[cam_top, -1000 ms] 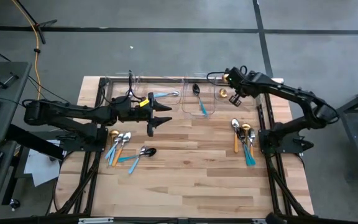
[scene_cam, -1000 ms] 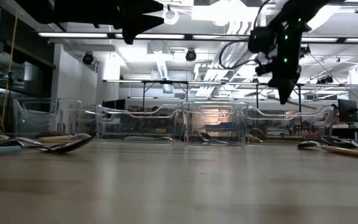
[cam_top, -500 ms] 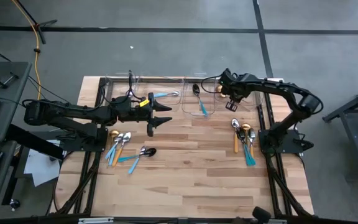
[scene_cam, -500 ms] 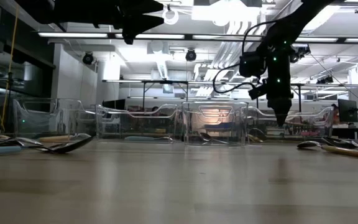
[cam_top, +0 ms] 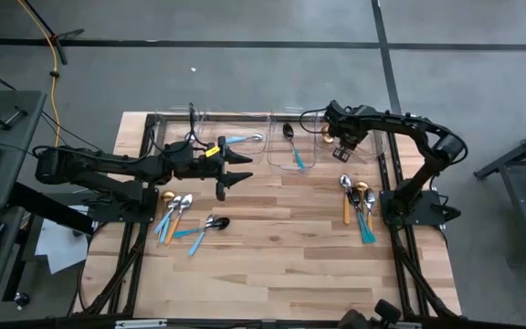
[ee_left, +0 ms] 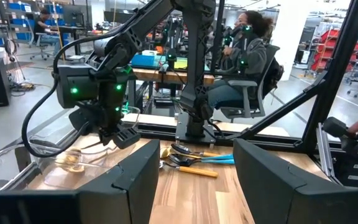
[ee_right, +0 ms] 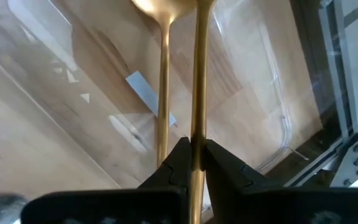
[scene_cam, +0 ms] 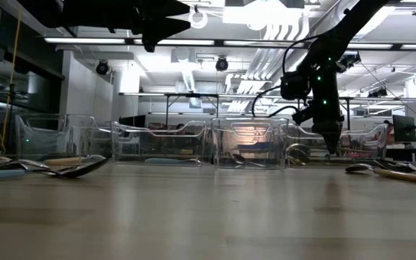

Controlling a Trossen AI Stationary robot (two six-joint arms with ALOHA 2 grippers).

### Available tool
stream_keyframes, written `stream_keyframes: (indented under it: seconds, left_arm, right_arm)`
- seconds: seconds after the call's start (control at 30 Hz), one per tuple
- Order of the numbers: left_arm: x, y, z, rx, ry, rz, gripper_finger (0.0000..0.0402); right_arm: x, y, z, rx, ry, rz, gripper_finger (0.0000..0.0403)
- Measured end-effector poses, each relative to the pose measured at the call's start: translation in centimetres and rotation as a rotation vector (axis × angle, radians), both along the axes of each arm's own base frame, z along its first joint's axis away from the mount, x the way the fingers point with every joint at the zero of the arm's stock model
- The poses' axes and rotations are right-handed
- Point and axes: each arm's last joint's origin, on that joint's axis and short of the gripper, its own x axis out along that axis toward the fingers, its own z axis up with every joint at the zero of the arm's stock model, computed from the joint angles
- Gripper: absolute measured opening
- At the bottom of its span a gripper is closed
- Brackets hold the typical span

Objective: Sort silverware by color (type)
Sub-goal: Put the gold spoon into the right transparent bin, then put the black spoon into the middle right transparent bin

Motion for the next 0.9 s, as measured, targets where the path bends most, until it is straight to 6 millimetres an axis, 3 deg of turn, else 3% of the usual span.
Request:
stream_keyframes:
  seconds: [0.23,0.57,0.73,0.9]
  left_arm:
    - [0.0,0.0,0.0,-0.019,-0.001,0.000,0.0195]
    - [0.0,0.0,0.0,-0.025,-0.001,0.000,0.0193]
    - [0.0,0.0,0.0,-0.024,-0.001,0.001,0.0193]
    - [0.0,0.0,0.0,0.008,0.006,0.002,0.0193]
  right_arm:
    - [0.1,-0.1,0.0,-0.008,-0.009,-0.009,0.0047]
    - [0.0,-0.1,0.3,-0.025,0.018,-0.018,0.0053]
    - [-0.4,0.0,3.1,-0.090,0.051,-0.030,0.0070]
    - [-1.0,1.1,7.1,-0.179,-0.194,-0.066,0.0106]
